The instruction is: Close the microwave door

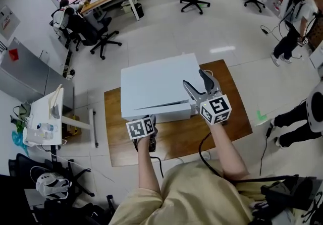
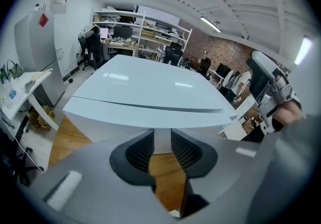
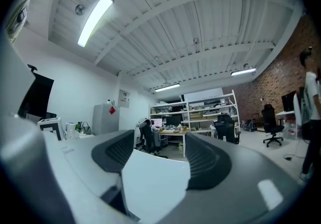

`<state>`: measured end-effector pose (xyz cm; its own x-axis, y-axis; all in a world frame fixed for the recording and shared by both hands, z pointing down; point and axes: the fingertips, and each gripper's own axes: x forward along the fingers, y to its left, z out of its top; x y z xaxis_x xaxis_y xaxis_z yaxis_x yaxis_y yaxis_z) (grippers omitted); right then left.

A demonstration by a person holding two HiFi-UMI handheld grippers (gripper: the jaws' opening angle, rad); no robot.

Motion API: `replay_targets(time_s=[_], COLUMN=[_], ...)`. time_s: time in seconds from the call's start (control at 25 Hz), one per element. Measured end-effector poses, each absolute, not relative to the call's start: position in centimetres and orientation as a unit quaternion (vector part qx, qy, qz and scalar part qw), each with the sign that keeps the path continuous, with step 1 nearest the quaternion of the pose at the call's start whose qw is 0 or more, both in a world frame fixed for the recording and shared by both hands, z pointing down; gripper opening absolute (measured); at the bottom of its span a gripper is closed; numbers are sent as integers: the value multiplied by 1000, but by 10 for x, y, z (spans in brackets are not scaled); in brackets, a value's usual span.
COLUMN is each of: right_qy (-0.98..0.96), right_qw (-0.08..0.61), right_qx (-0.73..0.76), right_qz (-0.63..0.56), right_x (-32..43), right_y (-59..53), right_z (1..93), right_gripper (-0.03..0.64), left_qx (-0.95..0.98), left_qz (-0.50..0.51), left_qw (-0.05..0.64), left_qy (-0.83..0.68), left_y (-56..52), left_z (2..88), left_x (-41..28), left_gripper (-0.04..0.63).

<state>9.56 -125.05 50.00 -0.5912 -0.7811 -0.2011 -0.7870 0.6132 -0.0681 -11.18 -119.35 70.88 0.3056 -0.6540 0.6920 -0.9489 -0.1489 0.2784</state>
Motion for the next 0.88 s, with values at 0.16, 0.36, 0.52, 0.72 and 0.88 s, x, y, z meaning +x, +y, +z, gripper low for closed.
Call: replay_targets(time_s=[0.16, 0.36, 0.52, 0.72, 0.88], right_qy=[887, 892, 895, 892, 893], right_qw=[115, 115, 111, 116, 121], right_qx=[-448, -437, -431, -437, -433], right_qz=[4, 3, 12, 2, -1], right_x=[108, 94, 90, 105, 101], right_y=[-1253, -1253, -1248, -1243, -1242], right_z=[501, 501, 497, 502, 504], right_gripper=[310, 310, 310, 308, 308], left_qx=[721, 707, 707, 744, 815], left_qz=[204, 191, 194, 214, 179], left_qw=[351, 344, 343, 307, 237], left_qy=[-562, -587, -587, -554, -497], left_y=[-1191, -1205, -1203, -1196, -1192], left_z=[711, 713, 713, 707, 642], left_x=[-106, -110, -113, -90, -55], left_gripper=[114, 113, 112, 145, 133])
